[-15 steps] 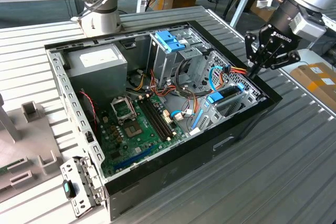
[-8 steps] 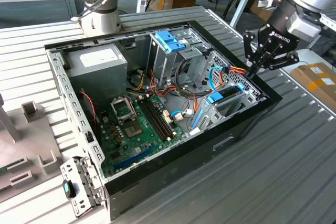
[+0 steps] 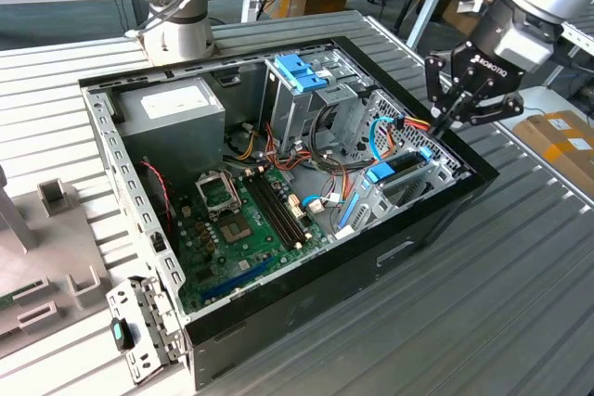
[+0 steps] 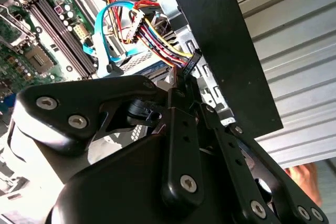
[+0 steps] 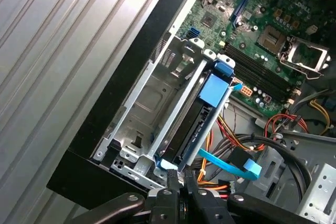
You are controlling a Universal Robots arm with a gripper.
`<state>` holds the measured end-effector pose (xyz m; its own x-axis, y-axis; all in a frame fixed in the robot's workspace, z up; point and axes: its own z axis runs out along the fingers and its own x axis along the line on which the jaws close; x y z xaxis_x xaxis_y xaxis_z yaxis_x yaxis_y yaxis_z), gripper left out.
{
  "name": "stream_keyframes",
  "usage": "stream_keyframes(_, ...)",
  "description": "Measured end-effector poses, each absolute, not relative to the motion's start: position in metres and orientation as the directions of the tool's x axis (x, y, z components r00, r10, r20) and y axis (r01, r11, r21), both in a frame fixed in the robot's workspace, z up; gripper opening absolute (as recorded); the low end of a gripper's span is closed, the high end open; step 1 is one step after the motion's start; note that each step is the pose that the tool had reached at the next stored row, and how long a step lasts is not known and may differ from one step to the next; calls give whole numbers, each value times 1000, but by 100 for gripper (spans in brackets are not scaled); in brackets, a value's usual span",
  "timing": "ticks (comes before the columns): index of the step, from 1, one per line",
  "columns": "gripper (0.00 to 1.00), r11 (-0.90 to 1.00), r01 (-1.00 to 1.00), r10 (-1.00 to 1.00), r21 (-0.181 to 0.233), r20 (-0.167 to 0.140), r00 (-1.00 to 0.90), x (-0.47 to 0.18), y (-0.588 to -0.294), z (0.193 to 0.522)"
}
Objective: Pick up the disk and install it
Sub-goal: 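Insert the first disk wire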
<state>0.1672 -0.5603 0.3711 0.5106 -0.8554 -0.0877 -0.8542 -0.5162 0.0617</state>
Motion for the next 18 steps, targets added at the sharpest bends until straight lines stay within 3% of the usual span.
stream_keyframes(18,16,-260,-964,-963,61,-88,254,158,-560,368)
